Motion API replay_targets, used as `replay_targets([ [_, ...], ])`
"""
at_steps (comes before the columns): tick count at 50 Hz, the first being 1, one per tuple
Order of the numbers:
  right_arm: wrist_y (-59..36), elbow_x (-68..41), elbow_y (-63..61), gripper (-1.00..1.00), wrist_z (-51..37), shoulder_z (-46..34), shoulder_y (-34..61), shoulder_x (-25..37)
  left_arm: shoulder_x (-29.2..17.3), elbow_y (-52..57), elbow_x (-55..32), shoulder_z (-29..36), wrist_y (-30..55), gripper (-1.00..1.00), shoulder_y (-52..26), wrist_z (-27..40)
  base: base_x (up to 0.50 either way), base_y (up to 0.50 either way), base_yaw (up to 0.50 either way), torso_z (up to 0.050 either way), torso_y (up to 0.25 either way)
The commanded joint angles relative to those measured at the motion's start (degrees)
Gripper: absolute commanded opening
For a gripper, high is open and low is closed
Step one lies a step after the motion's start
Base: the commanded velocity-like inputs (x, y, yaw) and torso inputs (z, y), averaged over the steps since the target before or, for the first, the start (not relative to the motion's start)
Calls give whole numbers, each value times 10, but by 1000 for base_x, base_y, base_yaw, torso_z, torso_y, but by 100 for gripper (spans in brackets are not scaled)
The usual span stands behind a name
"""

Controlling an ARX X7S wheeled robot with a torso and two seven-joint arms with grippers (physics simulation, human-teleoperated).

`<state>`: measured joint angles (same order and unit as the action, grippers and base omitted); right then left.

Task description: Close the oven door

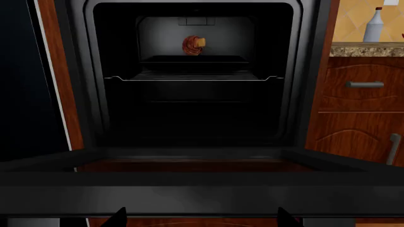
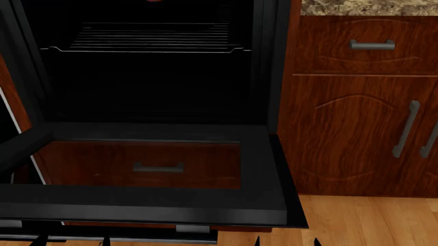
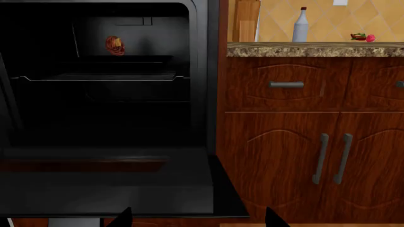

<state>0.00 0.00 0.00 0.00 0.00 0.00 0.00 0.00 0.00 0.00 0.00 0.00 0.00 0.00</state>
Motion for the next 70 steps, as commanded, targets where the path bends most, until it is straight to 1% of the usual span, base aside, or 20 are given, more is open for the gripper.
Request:
replay_targets([
  [1, 2, -14, 2, 100, -18, -18, 1, 14, -11, 0, -11, 13, -1, 100, 0, 13, 0, 0, 0, 0, 0],
  [4, 6, -29, -1, 100, -17, -22, -1, 20, -17, 1, -19, 20, 8, 100, -2, 19, 0, 0, 0, 0, 0],
  [12, 15, -39, 0, 100, -24, -35, -2, 30, -28, 1, -27, 33, -2, 100, 1, 31, 0, 0, 0, 0, 0],
  [14, 17, -39, 0, 100, -26, -39, -2, 33, -29, -1, -22, 37, 14, 100, -4, 39, 0, 0, 0, -8, 0],
  [18, 13, -45, 4, 100, -28, -43, 1, 36, -34, -2, -26, 43, 4, 100, -2, 41, 0, 0, 0, -50, 0],
  [26, 15, -51, 2, 100, -36, -50, 0, 42, -39, -2, -35, 48, 23, 100, -8, 52, 0, 0, 0, -50, 0],
  [70, 21, -73, 5, 100, -65, -83, 4, 69, -66, -5, -56, 83, 17, 100, -11, 82, 0, 0, 0, -50, 0],
])
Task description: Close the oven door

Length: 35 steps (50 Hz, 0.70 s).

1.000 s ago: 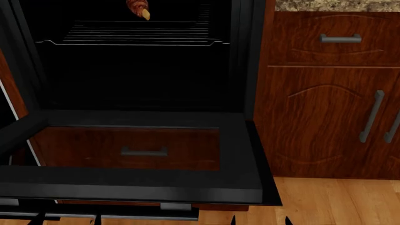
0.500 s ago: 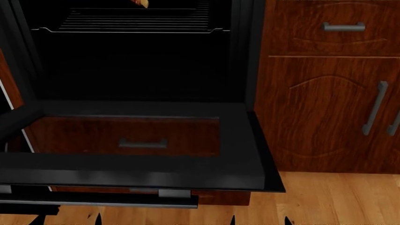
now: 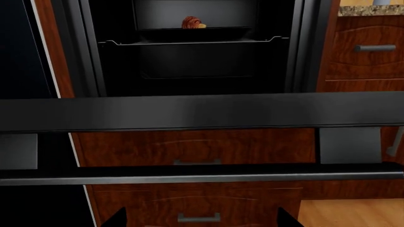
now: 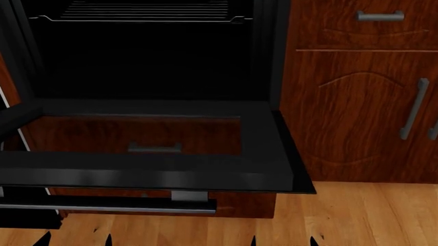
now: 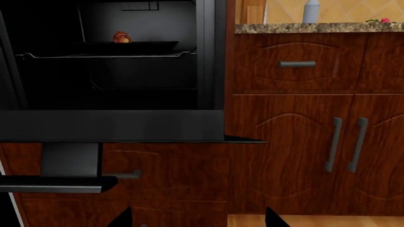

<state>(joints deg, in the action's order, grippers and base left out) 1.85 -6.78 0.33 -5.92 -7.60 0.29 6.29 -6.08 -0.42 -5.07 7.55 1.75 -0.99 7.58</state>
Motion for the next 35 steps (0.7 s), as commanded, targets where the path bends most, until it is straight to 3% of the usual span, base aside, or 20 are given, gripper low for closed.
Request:
replay_targets([
  [1, 3, -6, 3, 100, -6, -7, 2, 6, -6, 0, -6, 8, 1, 100, -1, 7, 0, 0, 0, -50, 0],
  [35, 1, -18, 1, 100, -21, -26, 4, 20, -20, 3, -19, 23, -15, 100, 1, 22, 0, 0, 0, -50, 0],
])
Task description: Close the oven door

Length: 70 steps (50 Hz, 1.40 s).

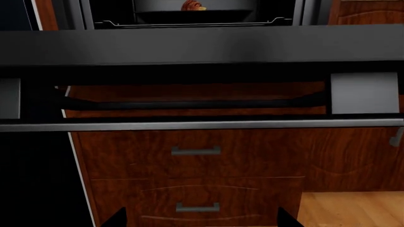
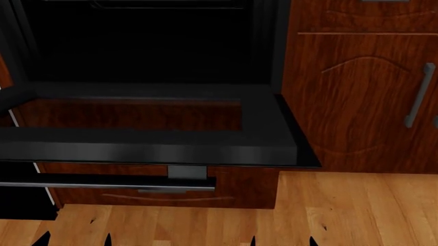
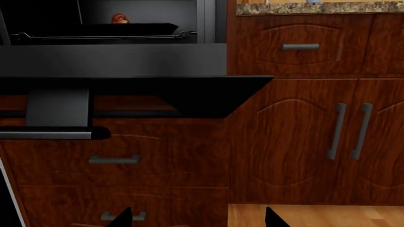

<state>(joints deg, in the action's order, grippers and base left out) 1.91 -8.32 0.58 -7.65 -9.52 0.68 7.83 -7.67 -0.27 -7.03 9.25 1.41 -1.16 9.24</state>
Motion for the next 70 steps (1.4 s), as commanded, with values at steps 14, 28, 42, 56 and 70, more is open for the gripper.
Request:
replay_targets([
  [14, 3, -9, 1, 100, -9, -10, 2, 9, -8, 0, -10, 9, -1, 100, -1, 11, 0, 0, 0, -50, 0],
  [28, 3, -11, 2, 100, -15, -16, 3, 13, -12, 0, -10, 15, -2, 100, -3, 20, 0, 0, 0, -50, 0],
  [42, 2, -14, 1, 100, -20, -22, 4, 17, -16, 1, -13, 21, 5, 100, -5, 27, 0, 0, 0, -50, 0],
  [56, 5, -14, 4, 100, -24, -29, 5, 21, -20, -4, -13, 27, -3, 100, -6, 32, 0, 0, 0, -50, 0],
  [70, 5, -15, 4, 100, -29, -34, 6, 25, -23, -6, -16, 31, -9, 100, -6, 36, -1, 0, 0, -50, 0],
])
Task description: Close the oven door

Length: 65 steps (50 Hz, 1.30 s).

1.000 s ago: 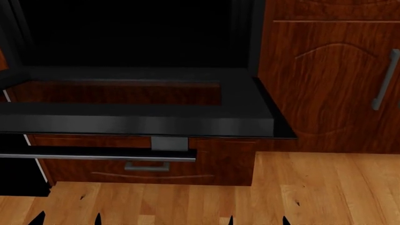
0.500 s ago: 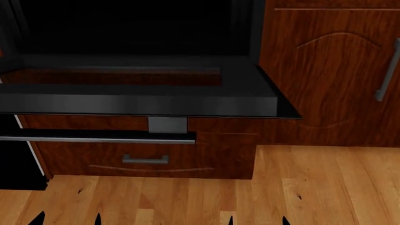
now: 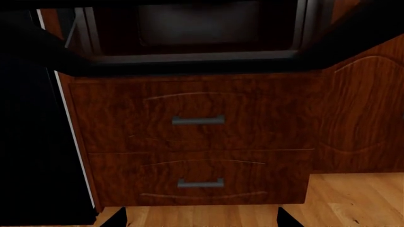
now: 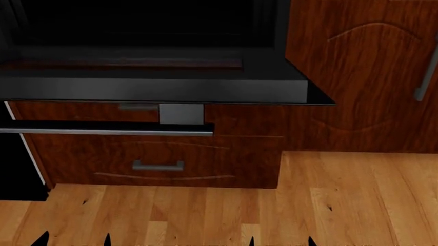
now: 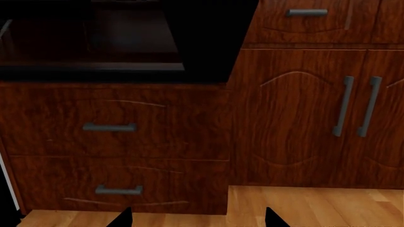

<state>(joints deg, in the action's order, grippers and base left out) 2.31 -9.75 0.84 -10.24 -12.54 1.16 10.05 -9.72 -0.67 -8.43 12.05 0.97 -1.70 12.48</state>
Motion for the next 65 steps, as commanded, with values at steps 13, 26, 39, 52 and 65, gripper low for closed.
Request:
replay_targets([
  [13, -1, -6, 0, 100, -9, -5, 3, 5, -6, -4, -11, 7, -3, 100, -4, 1, 0, 0, 0, -50, 0],
  [26, -4, -4, 3, 100, -16, -10, 5, 8, -7, -6, -20, 8, -4, 100, -5, 5, 0, 297, 0, -4, 0],
  [39, -1, -5, 6, 100, -18, -16, 6, 10, -10, -6, -21, 12, -6, 100, -5, 10, 0, 500, 0, 0, 0],
  [52, 5, -11, 2, 100, -19, -18, 3, 14, -13, -6, -9, 20, 5, 100, -8, 24, 0, 274, 0, -3, 0],
  [65, 6, -15, 3, 100, -21, -21, 4, 16, -16, -3, -18, 21, 1, 100, -5, 23, 0, 0, 0, -50, -1],
])
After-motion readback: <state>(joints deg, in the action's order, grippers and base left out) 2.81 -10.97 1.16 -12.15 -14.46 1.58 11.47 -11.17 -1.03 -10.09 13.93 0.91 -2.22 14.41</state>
